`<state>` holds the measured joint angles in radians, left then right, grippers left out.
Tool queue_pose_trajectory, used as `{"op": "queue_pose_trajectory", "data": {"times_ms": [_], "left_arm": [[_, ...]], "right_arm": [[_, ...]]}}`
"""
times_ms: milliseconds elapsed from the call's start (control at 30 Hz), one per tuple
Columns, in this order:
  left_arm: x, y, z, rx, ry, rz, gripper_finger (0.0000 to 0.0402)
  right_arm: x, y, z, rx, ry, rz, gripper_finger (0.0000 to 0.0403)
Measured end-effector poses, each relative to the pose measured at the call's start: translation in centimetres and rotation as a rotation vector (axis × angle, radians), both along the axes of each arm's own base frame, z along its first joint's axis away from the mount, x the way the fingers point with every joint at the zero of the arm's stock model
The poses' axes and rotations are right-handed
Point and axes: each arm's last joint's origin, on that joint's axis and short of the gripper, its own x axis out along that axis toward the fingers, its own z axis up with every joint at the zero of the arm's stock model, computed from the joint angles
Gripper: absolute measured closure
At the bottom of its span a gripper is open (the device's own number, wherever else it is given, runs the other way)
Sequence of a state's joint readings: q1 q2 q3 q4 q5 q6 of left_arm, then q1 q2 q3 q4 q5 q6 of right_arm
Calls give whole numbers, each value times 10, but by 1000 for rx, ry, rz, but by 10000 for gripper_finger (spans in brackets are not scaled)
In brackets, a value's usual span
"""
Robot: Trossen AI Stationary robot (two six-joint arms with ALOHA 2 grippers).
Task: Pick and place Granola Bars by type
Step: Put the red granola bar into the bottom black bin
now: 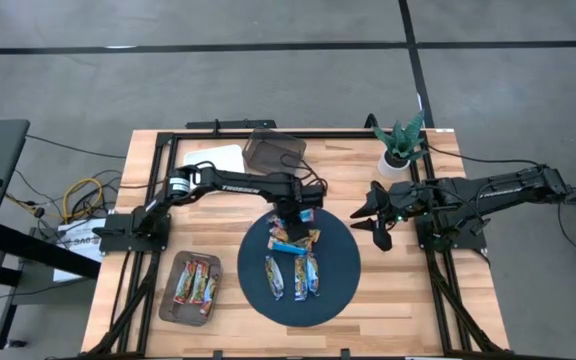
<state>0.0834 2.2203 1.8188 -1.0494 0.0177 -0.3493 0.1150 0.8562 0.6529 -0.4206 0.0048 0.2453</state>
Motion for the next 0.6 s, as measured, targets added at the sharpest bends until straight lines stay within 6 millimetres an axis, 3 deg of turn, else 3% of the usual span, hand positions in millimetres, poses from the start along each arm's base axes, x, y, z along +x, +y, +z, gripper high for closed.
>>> {"op": "queue_pose_trajectory", "data": {"times_ms": [200,433,600], "left_arm": [[4,5,25,-1,-22,9,335],[-1,9,69,-7,22,30,337],[-16,-14,107,-5,107,2,341]], "right_arm": [[0,0,-1,-1,8,0,280],[-1,0,-2,-8,20,4,280],[-1,0,-2,-9,20,6,280]]}}
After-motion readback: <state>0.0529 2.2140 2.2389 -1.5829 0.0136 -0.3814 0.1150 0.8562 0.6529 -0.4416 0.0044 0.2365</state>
